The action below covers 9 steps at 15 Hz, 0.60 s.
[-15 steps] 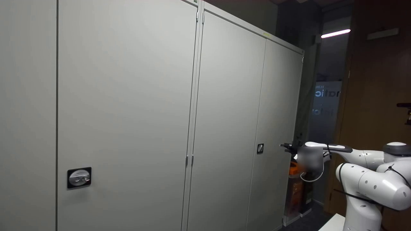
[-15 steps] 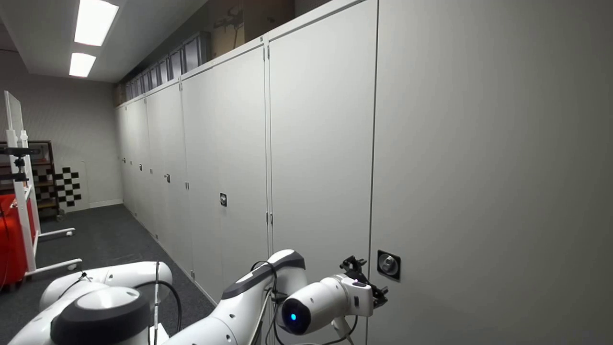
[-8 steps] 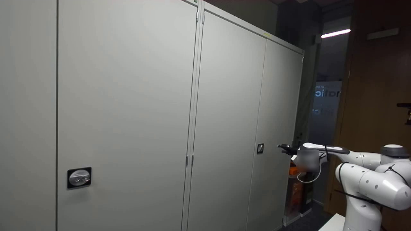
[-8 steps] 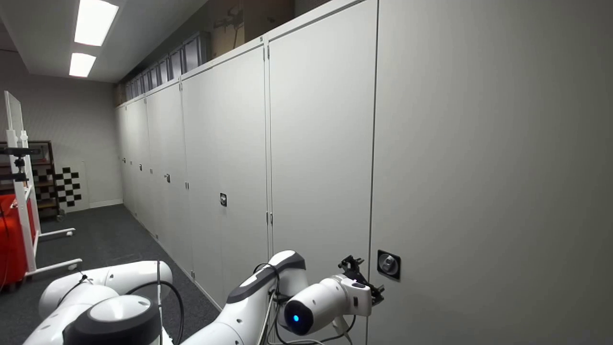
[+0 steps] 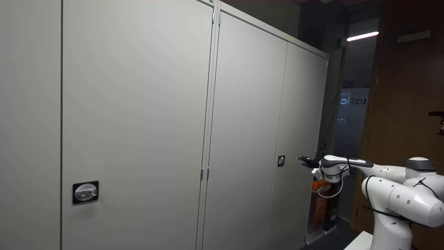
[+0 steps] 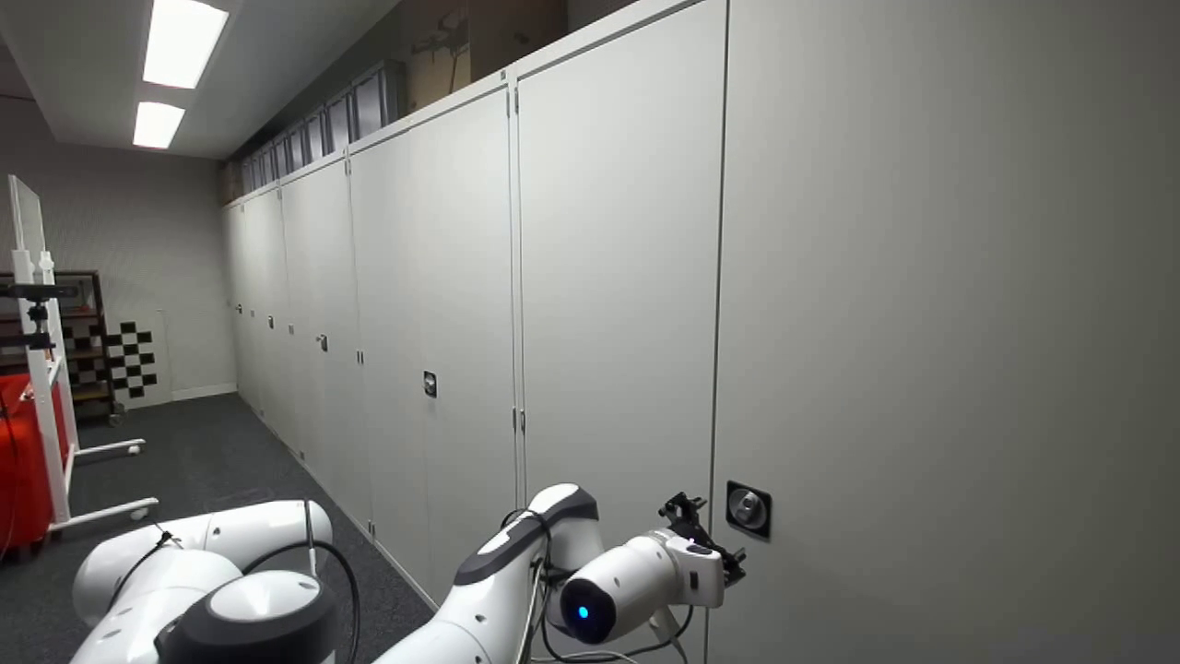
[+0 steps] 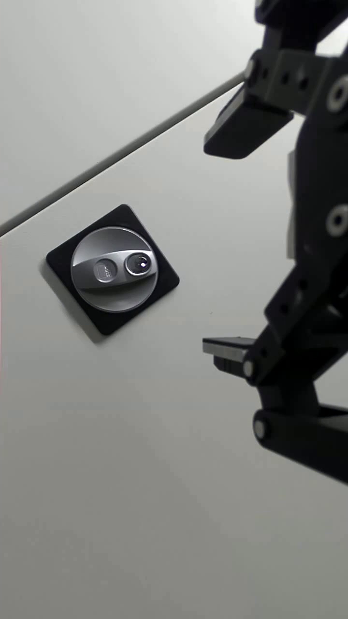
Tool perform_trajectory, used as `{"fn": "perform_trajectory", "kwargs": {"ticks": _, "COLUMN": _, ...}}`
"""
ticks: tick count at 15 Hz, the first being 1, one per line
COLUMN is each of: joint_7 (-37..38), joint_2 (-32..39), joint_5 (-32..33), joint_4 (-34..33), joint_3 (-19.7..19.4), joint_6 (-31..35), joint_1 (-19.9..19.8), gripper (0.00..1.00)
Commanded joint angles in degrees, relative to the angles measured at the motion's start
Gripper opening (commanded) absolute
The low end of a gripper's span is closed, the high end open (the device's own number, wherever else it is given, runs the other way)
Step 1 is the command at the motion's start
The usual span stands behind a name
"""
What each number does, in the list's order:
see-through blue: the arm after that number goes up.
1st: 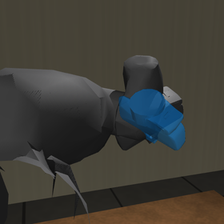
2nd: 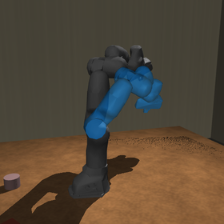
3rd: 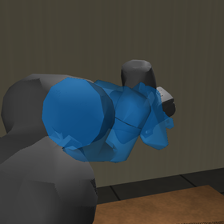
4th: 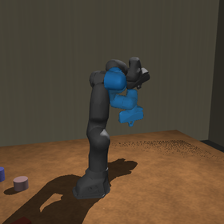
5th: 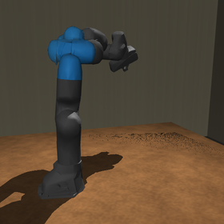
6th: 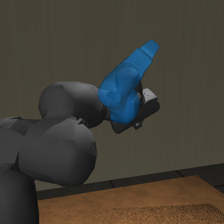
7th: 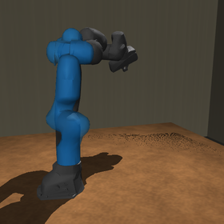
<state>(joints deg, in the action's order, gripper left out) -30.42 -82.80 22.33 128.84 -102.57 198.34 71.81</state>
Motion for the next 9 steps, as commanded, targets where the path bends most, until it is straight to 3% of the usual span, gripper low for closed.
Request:
{"fn": "perform_trajectory", "kwargs": {"ticks": 1, "joint_7": 0.07, "joint_2": -2.58, "joint_5": 2.27, "joint_4": -4.89, "joint_3": 0.11, "joint_6": 0.00, "joint_1": 3.76, "gripper": 1.00}}
{"fn": "perform_trajectory", "kwargs": {"ticks": 9, "joint_7": -0.14, "joint_2": -2.74, "joint_5": 3.29, "joint_4": -9.48, "joint_3": -0.84, "joint_6": 0.00, "joint_1": 8.29, "gripper": 1.00}}
